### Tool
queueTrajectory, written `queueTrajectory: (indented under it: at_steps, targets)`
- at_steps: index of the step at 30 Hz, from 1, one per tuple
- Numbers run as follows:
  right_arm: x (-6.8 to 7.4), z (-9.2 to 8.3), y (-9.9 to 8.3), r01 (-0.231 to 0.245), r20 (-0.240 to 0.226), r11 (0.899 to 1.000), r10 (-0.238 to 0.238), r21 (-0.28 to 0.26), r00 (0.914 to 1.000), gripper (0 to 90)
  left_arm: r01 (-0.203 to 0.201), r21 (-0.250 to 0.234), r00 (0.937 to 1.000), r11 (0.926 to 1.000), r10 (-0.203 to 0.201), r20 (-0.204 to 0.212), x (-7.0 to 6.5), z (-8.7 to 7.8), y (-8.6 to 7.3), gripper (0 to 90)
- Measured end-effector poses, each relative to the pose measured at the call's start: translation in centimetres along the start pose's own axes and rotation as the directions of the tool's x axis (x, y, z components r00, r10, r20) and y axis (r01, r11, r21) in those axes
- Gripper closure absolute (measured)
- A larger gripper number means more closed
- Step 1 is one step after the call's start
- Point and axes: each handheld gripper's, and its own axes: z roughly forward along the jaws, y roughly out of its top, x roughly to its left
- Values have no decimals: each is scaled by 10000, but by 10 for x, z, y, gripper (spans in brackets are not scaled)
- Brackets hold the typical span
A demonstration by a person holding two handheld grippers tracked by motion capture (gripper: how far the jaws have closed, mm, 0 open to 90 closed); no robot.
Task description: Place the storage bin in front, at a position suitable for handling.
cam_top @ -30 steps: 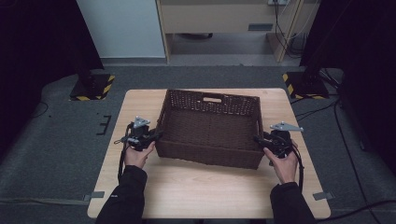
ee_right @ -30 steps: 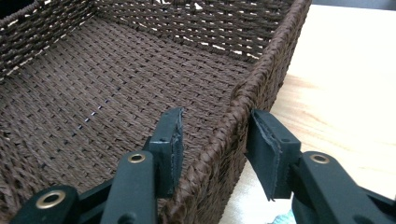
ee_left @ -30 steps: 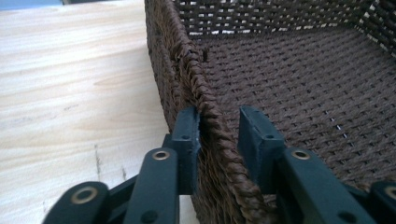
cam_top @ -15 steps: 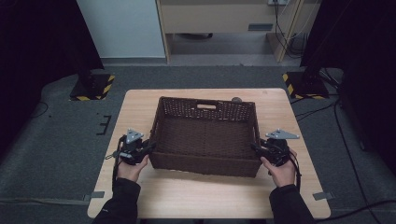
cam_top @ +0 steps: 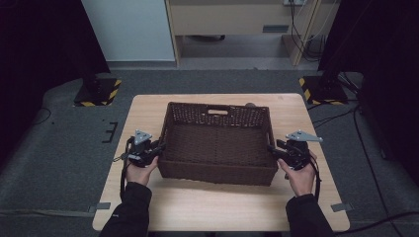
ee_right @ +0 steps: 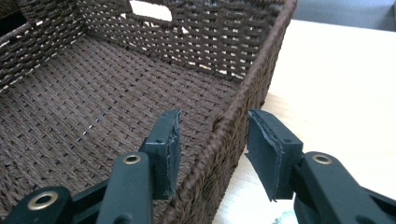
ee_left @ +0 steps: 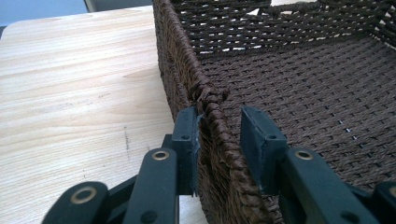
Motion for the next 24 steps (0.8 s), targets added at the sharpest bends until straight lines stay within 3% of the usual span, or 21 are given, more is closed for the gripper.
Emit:
queueTrajectory:
  at_steps: [9, 11, 13, 17, 24]
  targets:
    - [3, 16, -2, 588, 368, 9963, -612, 629, 9975, 541, -14, 71, 10000, 10000, 14, 1, 0, 1, -1, 677]
    - [3, 18, -4, 545, 341, 9958, -571, 729, 9978, 545, -44, 82, 10000, 10000, 44, -43, -1, 1, -2, 679]
    - [2, 19, -5, 250, 72, 9977, -255, 627, 9996, 599, -341, 348, 9992, 9988, 348, -183, -4, 1, -4, 713]
    - [8, 16, -5, 345, 388, 9972, -371, 659, 9986, 650, -505, 453, 9985, 9977, 514, -181, -7, -4, -7, 752]
    - [16, 11, -8, 572, 192, 9952, -589, 795, 9981, 654, -485, 614, 9986, 9969, 497, -176, -8, -22, -18, 752]
